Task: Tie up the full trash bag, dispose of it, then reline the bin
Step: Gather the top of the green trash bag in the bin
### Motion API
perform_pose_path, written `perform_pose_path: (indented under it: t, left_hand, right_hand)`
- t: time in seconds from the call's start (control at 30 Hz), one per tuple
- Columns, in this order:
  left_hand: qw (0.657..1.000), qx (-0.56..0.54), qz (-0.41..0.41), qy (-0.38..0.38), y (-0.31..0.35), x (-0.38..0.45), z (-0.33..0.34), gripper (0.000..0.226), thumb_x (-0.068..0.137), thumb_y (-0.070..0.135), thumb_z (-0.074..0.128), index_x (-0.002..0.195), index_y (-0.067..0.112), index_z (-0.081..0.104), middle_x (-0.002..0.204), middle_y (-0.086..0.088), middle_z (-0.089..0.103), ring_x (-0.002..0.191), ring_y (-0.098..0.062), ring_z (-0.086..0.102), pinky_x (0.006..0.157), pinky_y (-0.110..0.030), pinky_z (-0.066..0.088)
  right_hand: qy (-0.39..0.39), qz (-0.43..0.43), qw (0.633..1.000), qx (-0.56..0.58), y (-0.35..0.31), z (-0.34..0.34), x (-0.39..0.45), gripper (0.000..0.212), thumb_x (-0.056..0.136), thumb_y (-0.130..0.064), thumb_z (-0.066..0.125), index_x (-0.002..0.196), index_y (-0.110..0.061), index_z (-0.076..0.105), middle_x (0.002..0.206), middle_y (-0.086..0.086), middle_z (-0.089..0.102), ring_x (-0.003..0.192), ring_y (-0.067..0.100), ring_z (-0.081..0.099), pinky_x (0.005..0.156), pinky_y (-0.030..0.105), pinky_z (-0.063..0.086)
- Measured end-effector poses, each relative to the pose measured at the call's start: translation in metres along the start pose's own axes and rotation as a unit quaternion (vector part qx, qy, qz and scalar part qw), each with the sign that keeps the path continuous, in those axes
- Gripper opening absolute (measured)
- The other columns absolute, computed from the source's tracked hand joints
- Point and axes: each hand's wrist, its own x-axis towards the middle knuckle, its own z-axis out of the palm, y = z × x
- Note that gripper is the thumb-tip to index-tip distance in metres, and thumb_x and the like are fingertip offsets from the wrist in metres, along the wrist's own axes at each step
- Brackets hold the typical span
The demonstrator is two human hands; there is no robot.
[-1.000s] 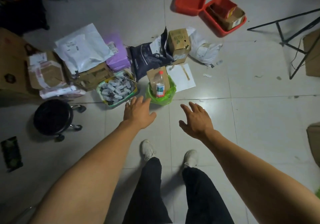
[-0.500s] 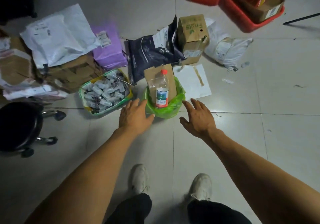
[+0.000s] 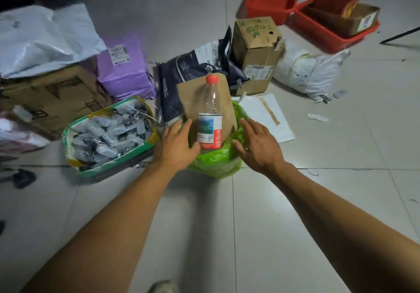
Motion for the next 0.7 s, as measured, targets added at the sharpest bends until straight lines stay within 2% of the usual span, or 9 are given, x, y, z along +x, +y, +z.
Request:
perform_pose_path:
  t: [0.13,0.27,0.43,0.57,0.7]
  left_hand:
    - [0.999,-0.003,0.029,0.026,-0.01,0.007,0.018,0.075,0.086,0.047,0.053,0.151,0.023,0.024,0.158,-0.005,0.026,0.142,-0.029,0.03,0.113,-0.045,0.031]
    - [0.997,-0.046,0.053,0.042,-0.01,0.009,0.023,0.074,0.086,0.053,0.043,0.149,0.018,0.029,0.156,-0.006,0.032,0.142,-0.026,0.031,0.116,-0.045,0.028]
    - [0.992,-0.11,0.044,0.052,-0.007,0.013,0.026,0.077,0.086,0.065,0.046,0.148,0.02,0.032,0.152,-0.006,0.038,0.139,-0.027,0.035,0.114,-0.046,0.032]
    - [0.988,-0.137,0.044,0.06,-0.007,0.016,0.027,0.08,0.082,0.064,0.057,0.148,0.024,0.034,0.151,-0.004,0.038,0.139,-0.026,0.035,0.115,-0.046,0.032]
    - [0.993,-0.105,0.039,0.047,-0.01,0.023,0.032,0.085,0.073,0.076,0.051,0.144,0.03,0.039,0.154,-0.005,0.036,0.142,-0.028,0.029,0.116,-0.046,0.028]
  right_hand:
    - [0.028,-0.015,0.999,-0.011,0.007,0.025,0.009,0.073,0.095,-0.061,0.031,0.152,-0.018,0.022,0.158,0.009,0.029,0.144,0.031,0.029,0.119,0.044,0.024]
    - [0.083,-0.017,0.996,0.019,0.001,0.033,0.014,0.073,0.093,-0.069,0.024,0.147,-0.021,0.033,0.154,0.006,0.038,0.143,0.028,0.03,0.117,0.051,0.026]
    - [0.085,-0.027,0.995,0.044,-0.014,0.034,0.022,0.078,0.085,-0.078,0.027,0.133,-0.02,0.046,0.141,0.003,0.054,0.134,0.026,0.044,0.111,0.047,0.035]
    - [0.084,-0.022,0.995,0.043,-0.013,0.04,0.028,0.065,0.084,-0.078,0.03,0.109,-0.023,0.052,0.116,0.003,0.067,0.111,0.025,0.056,0.098,0.045,0.045]
    - [0.097,-0.033,0.993,0.053,-0.011,0.044,0.036,0.054,0.081,-0.077,0.036,0.094,-0.027,0.052,0.104,0.0,0.07,0.095,0.019,0.058,0.09,0.041,0.049]
